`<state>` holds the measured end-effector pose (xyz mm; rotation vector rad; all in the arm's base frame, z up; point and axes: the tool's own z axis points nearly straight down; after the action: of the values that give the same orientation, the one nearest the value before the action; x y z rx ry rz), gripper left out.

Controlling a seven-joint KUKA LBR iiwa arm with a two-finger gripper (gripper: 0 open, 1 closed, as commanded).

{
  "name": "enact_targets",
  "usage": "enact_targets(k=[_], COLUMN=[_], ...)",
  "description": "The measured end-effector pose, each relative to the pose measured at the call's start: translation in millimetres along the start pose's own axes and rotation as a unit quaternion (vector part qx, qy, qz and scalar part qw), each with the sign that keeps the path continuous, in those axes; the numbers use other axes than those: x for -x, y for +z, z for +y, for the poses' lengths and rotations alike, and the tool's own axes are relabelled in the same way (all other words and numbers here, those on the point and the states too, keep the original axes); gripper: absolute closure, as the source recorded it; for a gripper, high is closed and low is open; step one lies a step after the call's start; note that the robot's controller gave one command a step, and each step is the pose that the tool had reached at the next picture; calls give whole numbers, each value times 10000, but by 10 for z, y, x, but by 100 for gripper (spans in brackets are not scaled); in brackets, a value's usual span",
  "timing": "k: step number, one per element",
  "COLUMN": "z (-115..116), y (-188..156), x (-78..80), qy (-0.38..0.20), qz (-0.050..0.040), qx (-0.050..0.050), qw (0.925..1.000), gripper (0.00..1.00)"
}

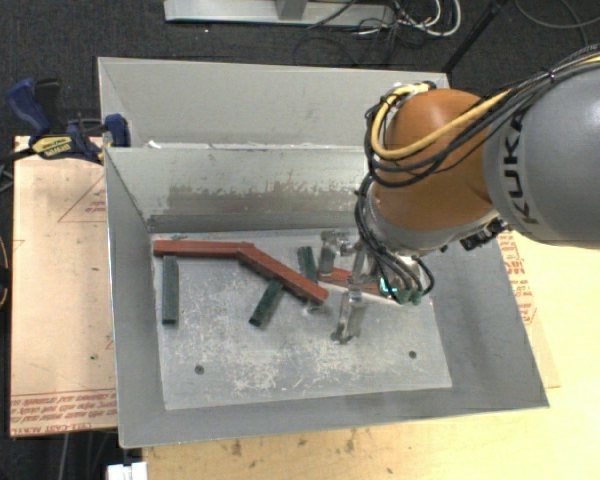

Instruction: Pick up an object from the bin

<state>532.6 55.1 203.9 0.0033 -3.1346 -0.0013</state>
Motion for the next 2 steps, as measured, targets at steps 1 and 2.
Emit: enact_targets(k=[1,2], z=[-3,54], y=[-37,285], x=[16,204], qy=[6,-291], qz=[-36,-80], qx=[2,0], qw=[10000,9995], gripper=[0,0])
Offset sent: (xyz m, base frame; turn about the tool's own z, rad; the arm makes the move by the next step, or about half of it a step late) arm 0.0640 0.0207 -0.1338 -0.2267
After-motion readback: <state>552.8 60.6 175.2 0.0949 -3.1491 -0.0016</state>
